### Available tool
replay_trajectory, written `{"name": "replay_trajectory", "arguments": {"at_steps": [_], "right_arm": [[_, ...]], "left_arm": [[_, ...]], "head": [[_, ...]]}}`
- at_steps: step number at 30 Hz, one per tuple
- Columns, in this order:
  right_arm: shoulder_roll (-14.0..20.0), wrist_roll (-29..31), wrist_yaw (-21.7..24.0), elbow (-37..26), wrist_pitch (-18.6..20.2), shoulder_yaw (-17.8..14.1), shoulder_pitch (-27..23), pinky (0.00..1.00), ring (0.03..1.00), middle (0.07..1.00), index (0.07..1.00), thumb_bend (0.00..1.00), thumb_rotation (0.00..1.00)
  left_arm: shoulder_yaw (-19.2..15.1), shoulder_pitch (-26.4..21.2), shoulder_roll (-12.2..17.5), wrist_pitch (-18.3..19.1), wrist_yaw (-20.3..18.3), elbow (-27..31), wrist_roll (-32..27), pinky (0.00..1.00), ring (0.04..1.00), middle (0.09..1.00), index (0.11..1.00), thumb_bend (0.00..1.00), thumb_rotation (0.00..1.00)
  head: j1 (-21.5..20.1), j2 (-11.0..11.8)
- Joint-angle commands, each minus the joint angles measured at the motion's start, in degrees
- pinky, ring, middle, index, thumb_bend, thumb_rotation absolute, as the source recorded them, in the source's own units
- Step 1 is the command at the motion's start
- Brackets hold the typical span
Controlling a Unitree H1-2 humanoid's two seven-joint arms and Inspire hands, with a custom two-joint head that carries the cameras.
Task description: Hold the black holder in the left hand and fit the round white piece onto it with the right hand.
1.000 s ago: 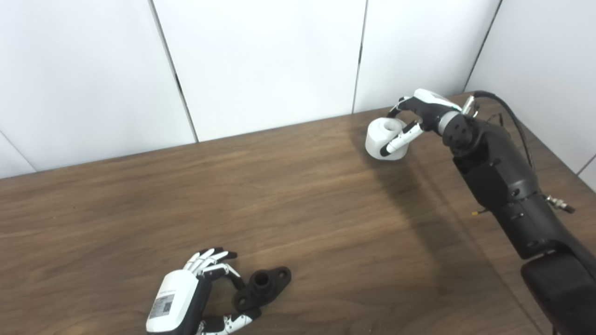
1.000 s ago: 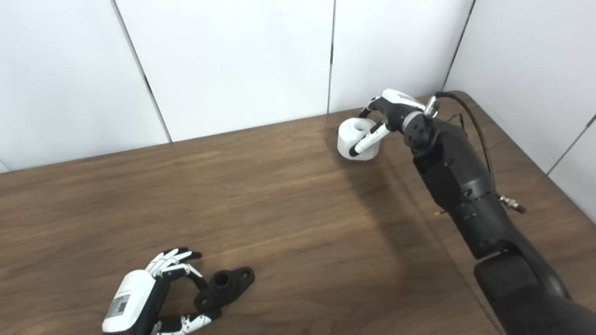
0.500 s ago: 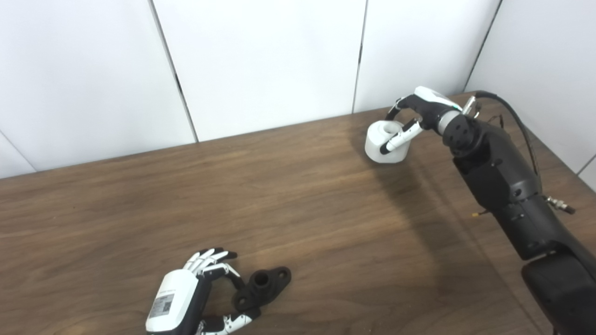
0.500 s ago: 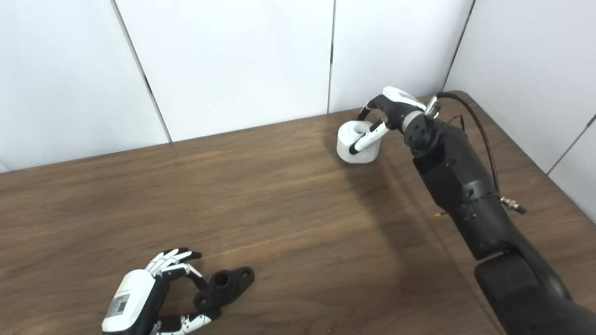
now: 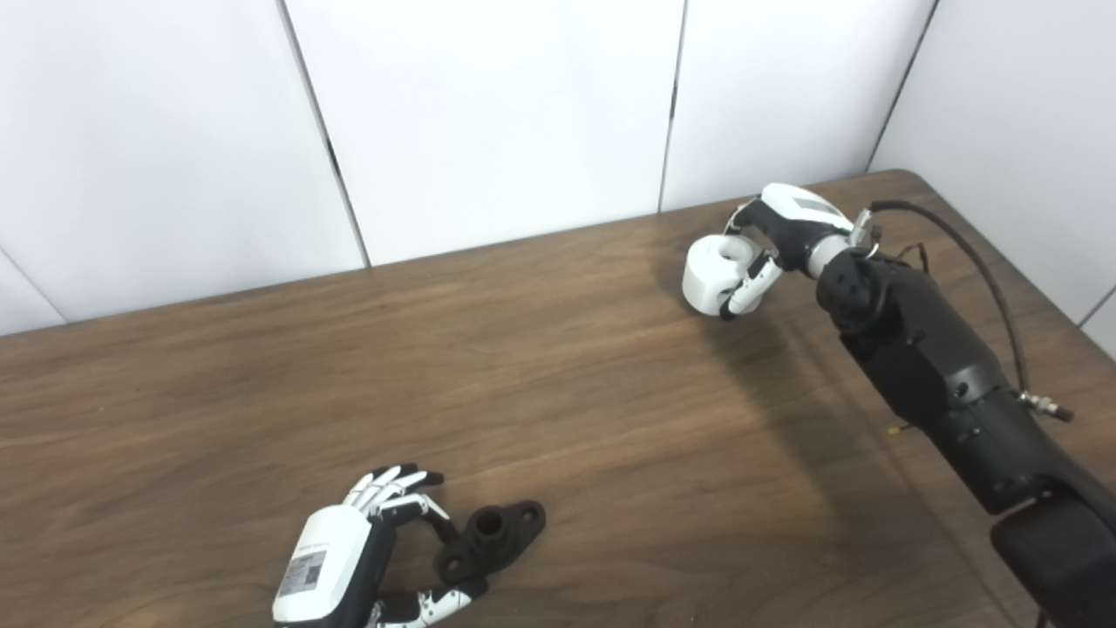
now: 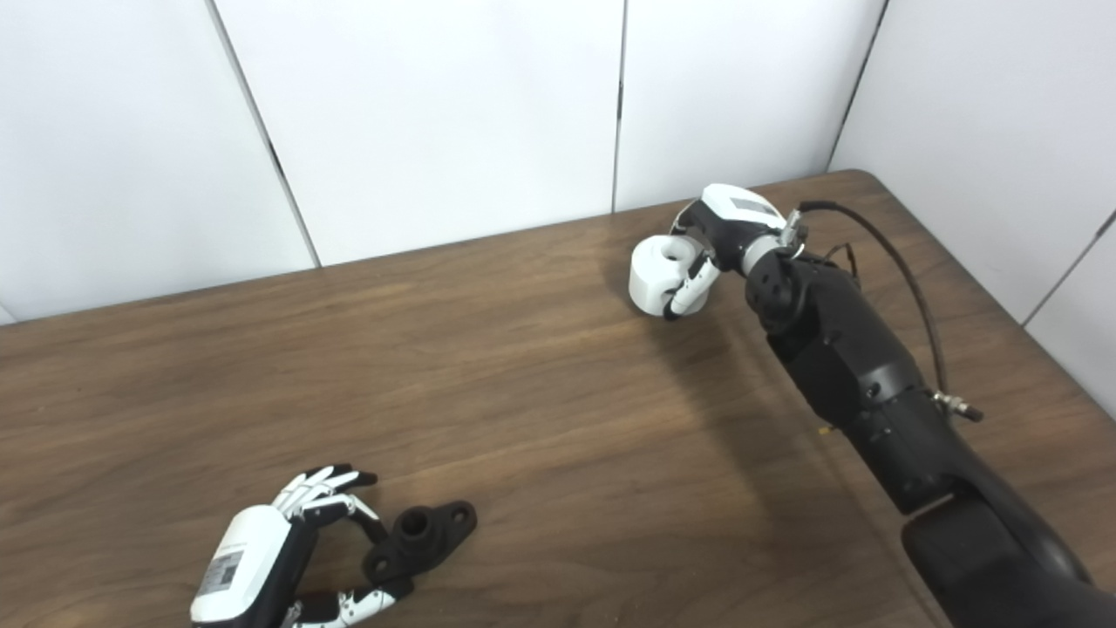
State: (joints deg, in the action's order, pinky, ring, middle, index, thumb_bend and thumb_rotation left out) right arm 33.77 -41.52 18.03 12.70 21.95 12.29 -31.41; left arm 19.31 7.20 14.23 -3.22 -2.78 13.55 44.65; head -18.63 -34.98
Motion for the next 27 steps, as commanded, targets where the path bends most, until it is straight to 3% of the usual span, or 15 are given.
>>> {"name": "replay_trajectory", "arguments": {"at_steps": [1, 11, 27], "right_arm": [[1.9, -1.14, -1.97, -0.3, -2.12, 0.23, -2.14, 0.95, 0.995, 0.876, 0.491, 0.53, 0.14], [2.23, -0.97, -3.43, -0.98, -3.63, 0.51, -1.58, 0.94, 0.967, 0.815, 0.487, 0.52, 0.13], [2.86, -1.31, -1.59, -2.46, -3.16, 0.87, -2.73, 0.97, 0.974, 0.823, 0.487, 0.52, 0.14]], "left_arm": [[0.07, 1.21, 0.62, 1.76, -2.17, -0.24, 0.79, 0.91, 0.893, 0.817, 0.488, 0.52, 0.04], [0.0, 1.06, 0.4, 1.91, -2.17, -0.14, 0.87, 0.9, 0.89, 0.814, 0.488, 0.52, 0.04], [0.46, 0.37, -0.07, 1.45, -1.46, -1.76, 1.11, 0.9, 0.885, 0.812, 0.487, 0.52, 0.04]], "head": [[0.05, -0.14], [0.32, -0.23], [0.77, 0.37]]}}
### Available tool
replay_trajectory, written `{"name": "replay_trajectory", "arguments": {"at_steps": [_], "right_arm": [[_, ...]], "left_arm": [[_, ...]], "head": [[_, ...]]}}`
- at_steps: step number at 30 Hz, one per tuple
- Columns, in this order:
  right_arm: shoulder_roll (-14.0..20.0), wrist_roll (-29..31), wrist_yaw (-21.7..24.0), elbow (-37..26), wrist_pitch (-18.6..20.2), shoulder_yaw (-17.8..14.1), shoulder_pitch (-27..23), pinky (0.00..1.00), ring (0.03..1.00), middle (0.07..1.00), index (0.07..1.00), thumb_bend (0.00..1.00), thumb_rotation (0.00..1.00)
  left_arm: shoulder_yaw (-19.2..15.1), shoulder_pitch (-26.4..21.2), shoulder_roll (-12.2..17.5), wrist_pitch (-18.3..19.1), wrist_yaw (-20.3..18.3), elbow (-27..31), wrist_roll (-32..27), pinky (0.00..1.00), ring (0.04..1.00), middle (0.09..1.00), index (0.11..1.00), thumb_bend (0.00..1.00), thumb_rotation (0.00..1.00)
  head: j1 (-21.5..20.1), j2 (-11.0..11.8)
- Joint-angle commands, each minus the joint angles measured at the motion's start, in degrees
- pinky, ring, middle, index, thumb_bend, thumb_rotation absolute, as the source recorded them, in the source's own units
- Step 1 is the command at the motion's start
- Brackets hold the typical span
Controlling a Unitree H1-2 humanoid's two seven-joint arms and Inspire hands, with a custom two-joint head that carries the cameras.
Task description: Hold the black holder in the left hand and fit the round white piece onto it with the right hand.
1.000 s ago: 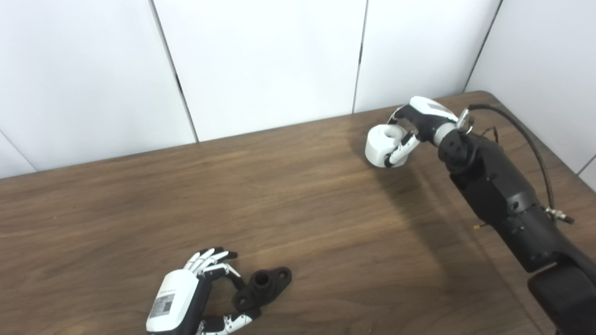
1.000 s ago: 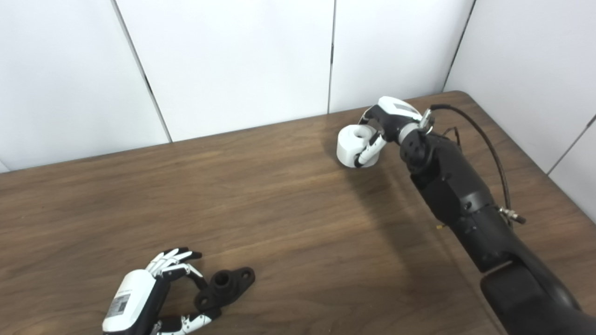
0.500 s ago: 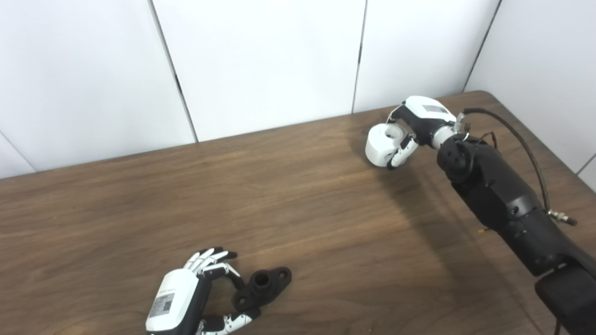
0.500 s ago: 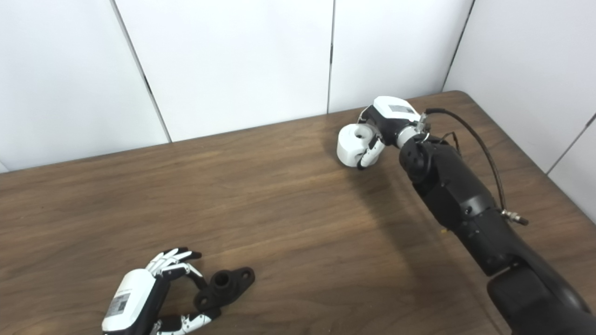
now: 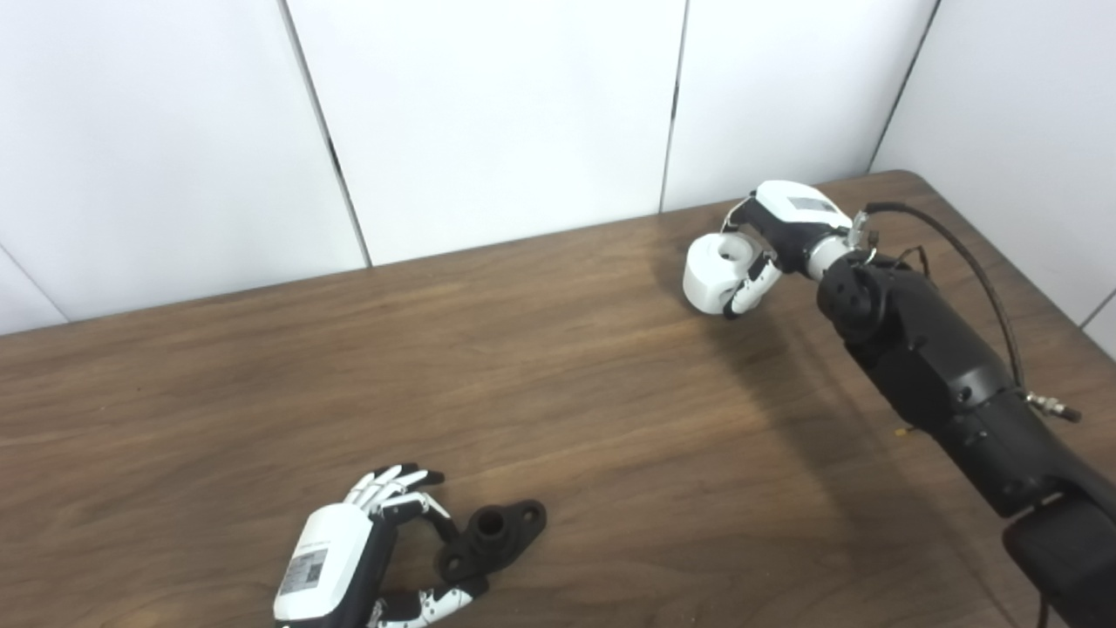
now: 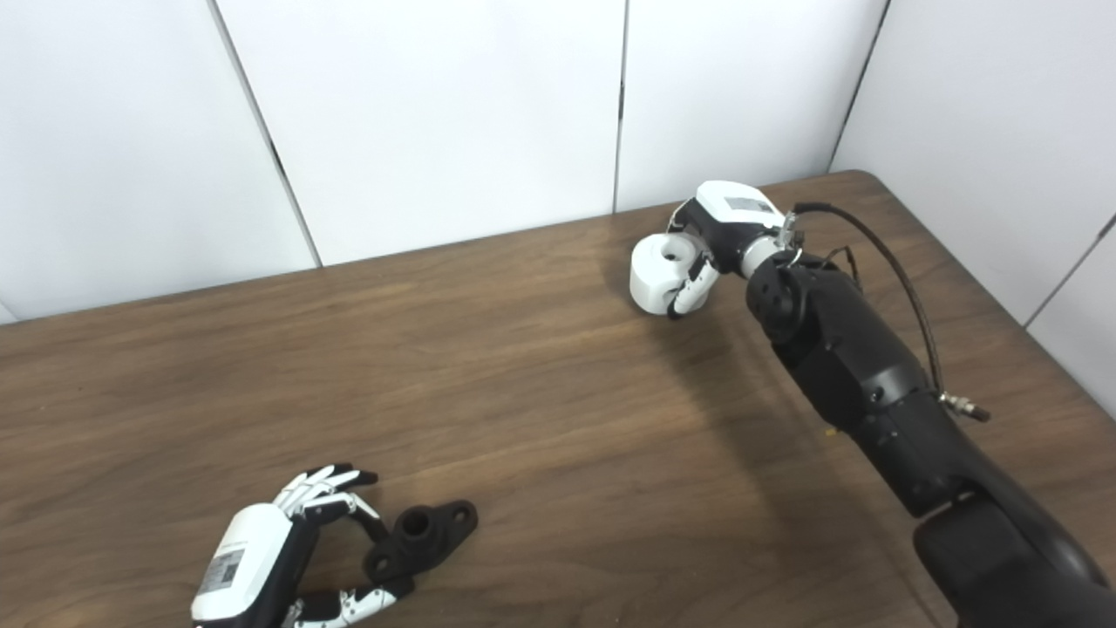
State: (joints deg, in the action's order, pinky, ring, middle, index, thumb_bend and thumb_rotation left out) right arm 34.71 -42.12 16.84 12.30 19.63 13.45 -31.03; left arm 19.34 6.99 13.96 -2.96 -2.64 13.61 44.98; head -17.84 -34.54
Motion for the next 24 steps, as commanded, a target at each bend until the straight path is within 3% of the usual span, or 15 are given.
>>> {"name": "replay_trajectory", "arguments": {"at_steps": [1, 8, 24], "right_arm": [[2.03, -0.78, -0.04, -2.34, -0.72, -0.23, -3.22, 0.98, 0.976, 0.824, 0.487, 0.52, 0.14], [2.98, -1.63, 3.97, -6.78, 0.99, 0.31, -3.86, 1.0, 0.987, 0.839, 0.488, 0.52, 0.14], [3.03, -3.51, 12.44, -26.16, 2.64, -0.19, -1.89, 1.0, 0.985, 0.828, 0.485, 0.52, 0.14]], "left_arm": [[0.48, 0.54, 0.16, 1.3, -1.68, -1.88, 0.79, 0.9, 0.886, 0.813, 0.488, 0.52, 0.04], [0.78, 0.14, -0.29, 1.53, -1.68, -2.71, 0.87, 0.9, 0.887, 0.817, 0.488, 0.52, 0.04], [1.78, -0.81, -1.7, 1.26, -0.36, -5.21, 1.82, 0.9, 0.885, 0.815, 0.488, 0.51, 0.04]], "head": [[0.0, -0.09], [0.32, 0.32], [3.25, 1.36]]}}
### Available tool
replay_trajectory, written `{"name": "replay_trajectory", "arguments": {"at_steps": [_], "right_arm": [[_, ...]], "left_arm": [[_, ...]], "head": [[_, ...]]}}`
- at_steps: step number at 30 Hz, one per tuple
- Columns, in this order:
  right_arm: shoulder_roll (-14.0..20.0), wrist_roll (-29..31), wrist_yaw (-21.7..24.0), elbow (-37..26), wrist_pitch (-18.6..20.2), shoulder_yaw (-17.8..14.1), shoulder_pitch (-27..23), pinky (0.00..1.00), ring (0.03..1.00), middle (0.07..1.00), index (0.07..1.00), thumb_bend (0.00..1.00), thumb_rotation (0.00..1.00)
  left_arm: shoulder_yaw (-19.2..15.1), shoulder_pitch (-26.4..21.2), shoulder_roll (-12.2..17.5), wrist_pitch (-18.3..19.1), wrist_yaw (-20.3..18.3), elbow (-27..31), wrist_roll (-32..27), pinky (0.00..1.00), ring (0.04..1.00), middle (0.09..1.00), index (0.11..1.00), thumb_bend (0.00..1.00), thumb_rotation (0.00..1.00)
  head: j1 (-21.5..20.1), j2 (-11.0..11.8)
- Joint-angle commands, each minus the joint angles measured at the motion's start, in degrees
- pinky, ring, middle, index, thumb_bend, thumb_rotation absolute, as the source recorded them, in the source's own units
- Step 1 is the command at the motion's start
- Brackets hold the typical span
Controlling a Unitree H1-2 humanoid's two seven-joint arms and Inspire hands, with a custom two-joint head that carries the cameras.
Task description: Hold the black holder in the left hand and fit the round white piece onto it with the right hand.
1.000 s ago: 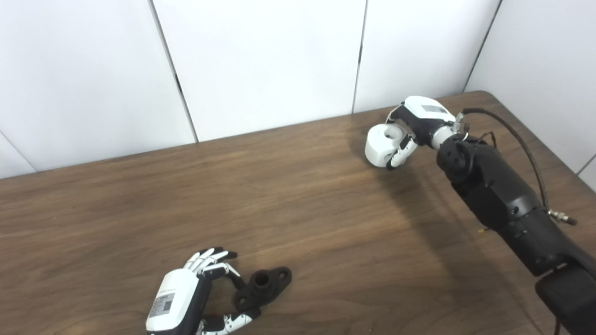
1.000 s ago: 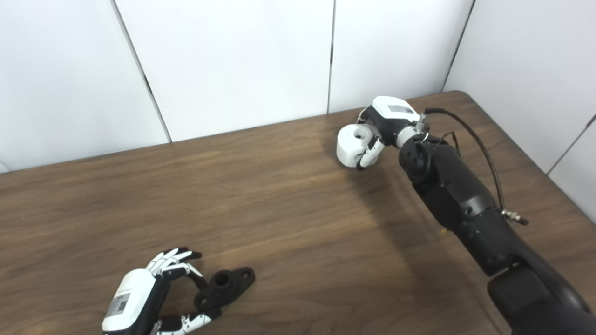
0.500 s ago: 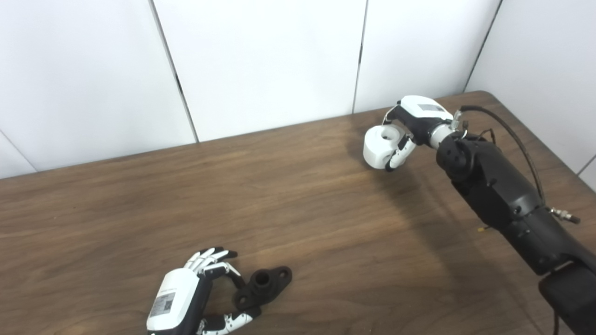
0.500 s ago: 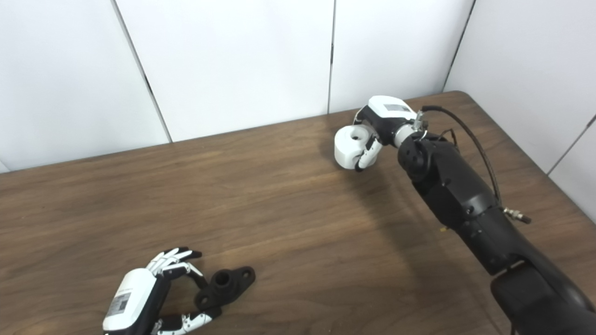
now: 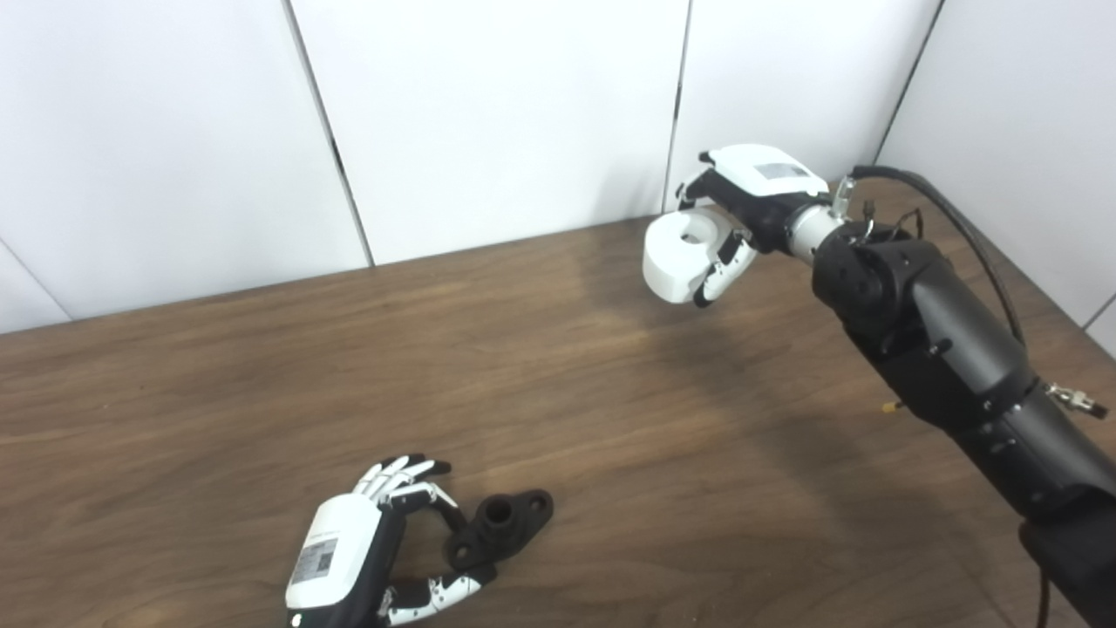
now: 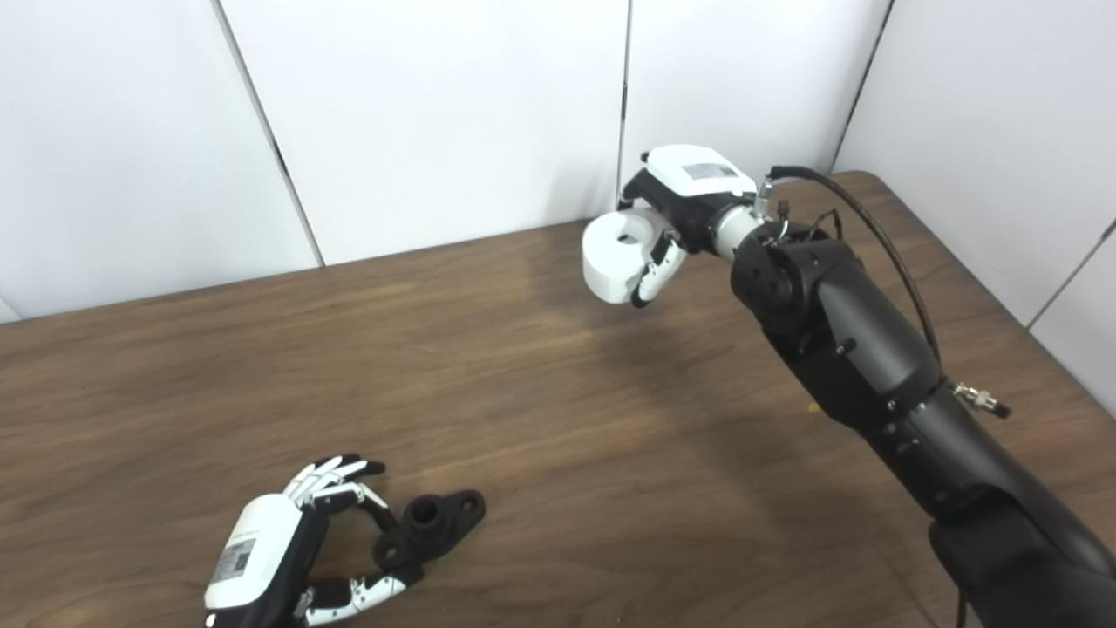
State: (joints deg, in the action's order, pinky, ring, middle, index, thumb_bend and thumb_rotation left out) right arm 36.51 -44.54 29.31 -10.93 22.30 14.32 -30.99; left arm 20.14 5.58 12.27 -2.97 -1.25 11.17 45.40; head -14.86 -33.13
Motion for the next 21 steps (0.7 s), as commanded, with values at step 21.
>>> {"name": "replay_trajectory", "arguments": {"at_steps": [21], "right_arm": [[-5.13, 0.2, 13.63, -24.14, 1.28, -0.82, 1.77, 1.0, 0.968, 0.808, 0.485, 0.52, 0.14]], "left_arm": [[3.95, -1.44, -2.52, 2.85, 0.83, -6.14, 4.02, 0.91, 0.885, 0.82, 0.489, 0.52, 0.04]], "head": [[9.02, -2.42]]}}
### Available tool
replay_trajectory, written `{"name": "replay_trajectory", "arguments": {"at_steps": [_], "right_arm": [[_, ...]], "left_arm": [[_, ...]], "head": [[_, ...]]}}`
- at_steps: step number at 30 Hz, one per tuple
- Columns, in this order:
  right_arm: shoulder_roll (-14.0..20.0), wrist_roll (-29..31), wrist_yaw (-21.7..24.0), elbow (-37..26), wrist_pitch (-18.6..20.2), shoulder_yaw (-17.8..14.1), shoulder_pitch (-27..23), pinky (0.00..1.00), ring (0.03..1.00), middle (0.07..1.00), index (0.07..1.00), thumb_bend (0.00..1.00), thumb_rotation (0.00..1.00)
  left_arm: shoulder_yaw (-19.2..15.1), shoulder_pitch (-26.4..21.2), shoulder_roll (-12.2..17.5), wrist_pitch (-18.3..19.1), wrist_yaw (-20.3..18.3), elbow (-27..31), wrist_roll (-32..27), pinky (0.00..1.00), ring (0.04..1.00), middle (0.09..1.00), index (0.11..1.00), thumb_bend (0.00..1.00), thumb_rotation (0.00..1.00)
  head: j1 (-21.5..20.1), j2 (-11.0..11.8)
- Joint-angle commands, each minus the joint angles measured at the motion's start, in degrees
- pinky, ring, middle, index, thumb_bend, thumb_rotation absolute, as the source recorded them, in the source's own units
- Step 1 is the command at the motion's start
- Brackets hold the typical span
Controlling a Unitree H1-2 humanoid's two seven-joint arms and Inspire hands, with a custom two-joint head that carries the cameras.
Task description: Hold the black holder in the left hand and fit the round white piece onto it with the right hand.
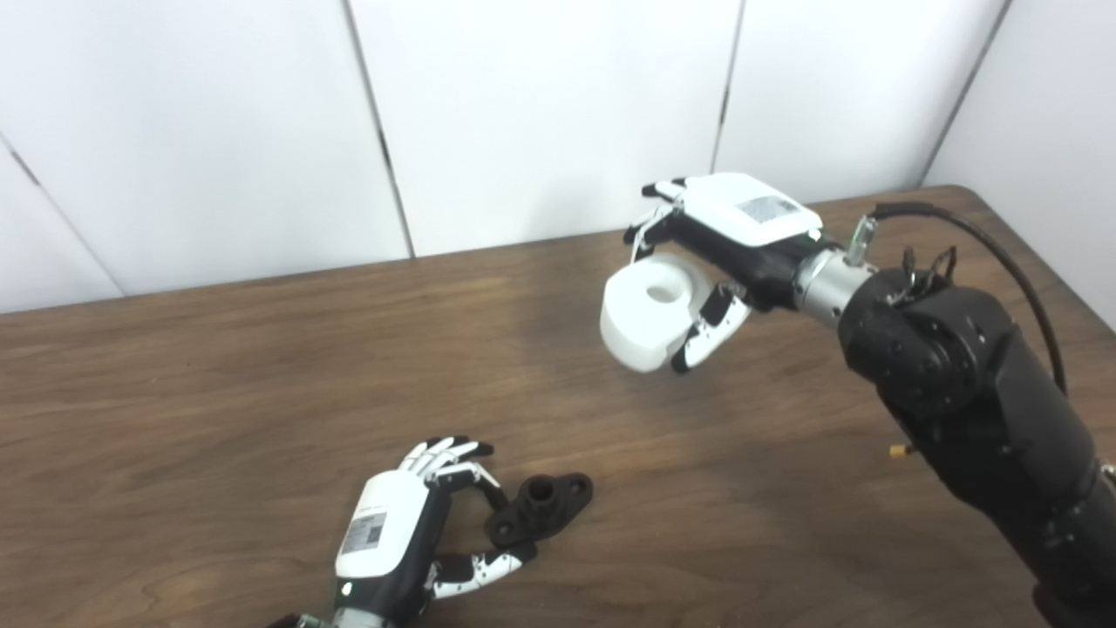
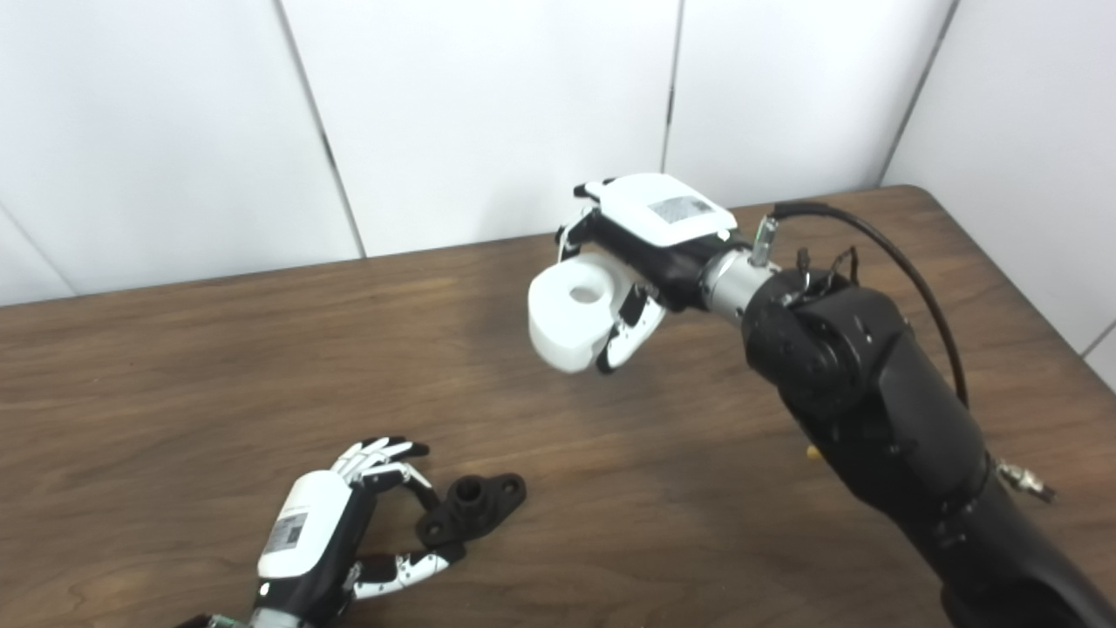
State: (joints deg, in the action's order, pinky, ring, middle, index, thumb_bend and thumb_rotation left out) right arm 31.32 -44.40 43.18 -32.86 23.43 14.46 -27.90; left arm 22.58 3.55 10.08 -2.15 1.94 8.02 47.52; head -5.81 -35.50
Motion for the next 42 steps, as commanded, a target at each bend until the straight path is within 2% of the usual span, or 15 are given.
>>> {"name": "replay_trajectory", "arguments": {"at_steps": [1, 6, 19, 27, 42], "right_arm": [[-0.23, 0.27, 0.34, -2.72, 0.12, -0.8, -1.15, 1.0, 0.971, 0.81, 0.485, 0.52, 0.14], [-1.36, 0.6, 2.97, -5.06, -0.44, 0.14, -0.52, 1.0, 0.969, 0.82, 0.485, 0.52, 0.14], [-4.49, 0.24, 4.43, -5.7, -1.13, 1.46, 0.2, 1.0, 0.964, 0.824, 0.484, 0.52, 0.14], [-5.91, -0.62, 4.52, -5.06, -0.91, 2.49, 1.85, 1.0, 0.965, 0.825, 0.484, 0.52, 0.14], [-6.74, -0.89, 4.2, -3.38, -2.98, 3.44, 3.8, 1.0, 0.95, 0.813, 0.484, 0.52, 0.14]], "left_arm": [[1.7, 0.45, -0.52, 2.28, -2.5, -3.09, 2.06, 0.92, 0.888, 0.822, 0.489, 0.52, 0.04], [2.74, -0.33, -1.2, 3.67, -2.94, -3.42, 2.55, 0.93, 0.904, 0.831, 0.49, 0.52, 0.04], [3.64, -1.97, -2.25, 5.37, -3.01, -3.72, 1.89, 0.96, 0.918, 0.838, 0.489, 0.52, 0.04], [3.79, -2.61, -2.35, 6.29, -3.66, -3.46, 1.97, 0.98, 0.928, 0.843, 0.489, 0.51, 0.04], [4.0, -3.66, -2.27, 7.6, -4.55, -2.88, 2.06, 0.98, 0.925, 0.84, 0.489, 0.51, 0.05]], "head": [[0.53, -0.29], [2.68, -1.89], [5.24, -6.5], [4.9, -7.75], [4.36, -9.75]]}}
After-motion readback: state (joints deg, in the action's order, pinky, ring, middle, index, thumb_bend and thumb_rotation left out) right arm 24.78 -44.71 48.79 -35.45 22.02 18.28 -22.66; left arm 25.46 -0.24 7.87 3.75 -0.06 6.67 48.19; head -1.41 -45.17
